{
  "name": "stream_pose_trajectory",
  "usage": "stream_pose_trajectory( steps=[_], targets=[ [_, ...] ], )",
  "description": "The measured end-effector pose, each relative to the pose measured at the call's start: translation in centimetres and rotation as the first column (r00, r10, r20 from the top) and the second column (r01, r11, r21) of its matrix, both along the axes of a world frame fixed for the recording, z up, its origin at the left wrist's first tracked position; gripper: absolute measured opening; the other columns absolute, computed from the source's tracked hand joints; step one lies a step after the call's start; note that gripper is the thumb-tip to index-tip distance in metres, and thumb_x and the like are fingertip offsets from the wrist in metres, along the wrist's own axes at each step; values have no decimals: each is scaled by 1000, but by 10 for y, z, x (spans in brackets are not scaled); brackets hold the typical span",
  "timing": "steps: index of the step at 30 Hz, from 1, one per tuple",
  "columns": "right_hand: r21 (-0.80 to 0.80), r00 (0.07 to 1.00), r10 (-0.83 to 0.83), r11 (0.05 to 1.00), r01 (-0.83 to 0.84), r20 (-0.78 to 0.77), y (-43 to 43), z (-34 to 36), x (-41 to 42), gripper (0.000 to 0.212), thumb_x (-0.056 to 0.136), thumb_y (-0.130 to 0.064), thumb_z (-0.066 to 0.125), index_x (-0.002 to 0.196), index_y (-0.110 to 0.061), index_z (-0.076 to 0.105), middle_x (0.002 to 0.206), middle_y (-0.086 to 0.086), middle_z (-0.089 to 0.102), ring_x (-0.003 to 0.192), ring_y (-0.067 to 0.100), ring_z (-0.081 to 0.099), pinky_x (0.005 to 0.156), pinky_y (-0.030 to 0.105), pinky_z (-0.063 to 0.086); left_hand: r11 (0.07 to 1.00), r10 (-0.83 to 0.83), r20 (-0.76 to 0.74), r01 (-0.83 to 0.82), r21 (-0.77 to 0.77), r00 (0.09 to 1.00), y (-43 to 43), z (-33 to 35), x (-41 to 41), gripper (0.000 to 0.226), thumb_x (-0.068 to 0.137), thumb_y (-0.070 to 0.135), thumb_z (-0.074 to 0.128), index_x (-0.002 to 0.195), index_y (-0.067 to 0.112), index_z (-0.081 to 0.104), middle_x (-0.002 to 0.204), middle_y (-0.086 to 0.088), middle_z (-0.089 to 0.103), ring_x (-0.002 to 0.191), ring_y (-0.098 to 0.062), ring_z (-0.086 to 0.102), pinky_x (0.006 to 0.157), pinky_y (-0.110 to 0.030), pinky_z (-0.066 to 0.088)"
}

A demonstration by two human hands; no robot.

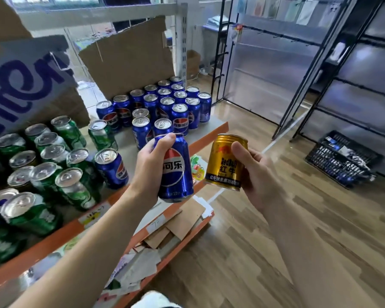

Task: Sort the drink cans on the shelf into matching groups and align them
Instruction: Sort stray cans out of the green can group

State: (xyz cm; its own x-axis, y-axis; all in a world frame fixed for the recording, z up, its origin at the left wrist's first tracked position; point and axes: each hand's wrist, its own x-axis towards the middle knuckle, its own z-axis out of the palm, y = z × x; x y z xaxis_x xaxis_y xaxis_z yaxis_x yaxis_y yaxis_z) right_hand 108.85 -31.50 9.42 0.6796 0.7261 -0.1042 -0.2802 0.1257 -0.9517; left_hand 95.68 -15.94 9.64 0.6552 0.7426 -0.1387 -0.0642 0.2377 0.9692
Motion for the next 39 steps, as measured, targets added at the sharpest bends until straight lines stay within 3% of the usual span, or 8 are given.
stream_pose_trajectory(
  steps=[6,10,12,17,27,30,35,39],
  targets=[
    [-19,1000,-18,1000,18,-10,27,-8,40,83,46,-62,88,107,-9,69,100,11,75,95,30,72,74,40,59,997,57,-9,-56,53,998,28,-2,31,49,73,48,69,104,10,65,102,-25,69,84,-35,68,77,-49,55],
    [-52,999,7,999,-5,41,56,-1,69,66,59,-54,78,104,-7,69,94,11,75,92,32,72,80,45,59,991,99,27,-101,89,995,64,2,53,38,78,43,67,100,13,65,93,-19,69,80,-36,68,74,-47,57],
    [-72,997,35,997,-30,76,72,4,85,54,68,-46,73,106,-8,68,94,10,75,93,32,72,81,45,58,987,119,33,-122,108,992,83,4,68,38,79,43,65,103,13,65,92,-13,69,79,-28,68,72,-42,57],
    [-119,972,164,982,-145,169,118,14,124,37,73,-34,70,106,-17,67,87,-2,76,85,18,73,76,33,59,976,189,83,-197,98,978,122,10,106,20,90,33,67,98,15,65,79,-1,69,70,-17,68,61,-33,55],
    [-175,952,209,970,-171,226,202,14,172,54,72,-41,82,116,-15,66,104,4,75,99,24,72,92,49,56,914,318,61,-323,244,946,188,21,128,23,76,30,83,91,18,72,83,1,74,80,-18,71,80,-44,60],
    [-188,940,246,961,-204,235,219,12,180,50,70,-40,83,112,-16,67,101,2,75,97,21,72,92,48,57,901,335,0,-320,293,942,196,20,132,29,69,38,87,91,25,74,98,-5,74,88,-19,73,80,-47,61],
    [-170,908,341,937,-307,244,245,14,196,43,71,-36,78,108,-17,68,97,2,76,95,21,73,89,45,58,830,395,-69,-324,454,916,202,20,145,24,70,41,85,86,45,67,110,-2,64,97,-12,67,79,-29,59],
    [-163,875,412,910,-381,253,262,14,214,47,74,-37,82,113,-17,67,102,5,75,98,24,72,91,49,56,773,477,-137,-341,534,868,208,13,154,42,70,42,84,108,29,72,110,-3,59,101,-12,64,81,-25,58]
  ],
)
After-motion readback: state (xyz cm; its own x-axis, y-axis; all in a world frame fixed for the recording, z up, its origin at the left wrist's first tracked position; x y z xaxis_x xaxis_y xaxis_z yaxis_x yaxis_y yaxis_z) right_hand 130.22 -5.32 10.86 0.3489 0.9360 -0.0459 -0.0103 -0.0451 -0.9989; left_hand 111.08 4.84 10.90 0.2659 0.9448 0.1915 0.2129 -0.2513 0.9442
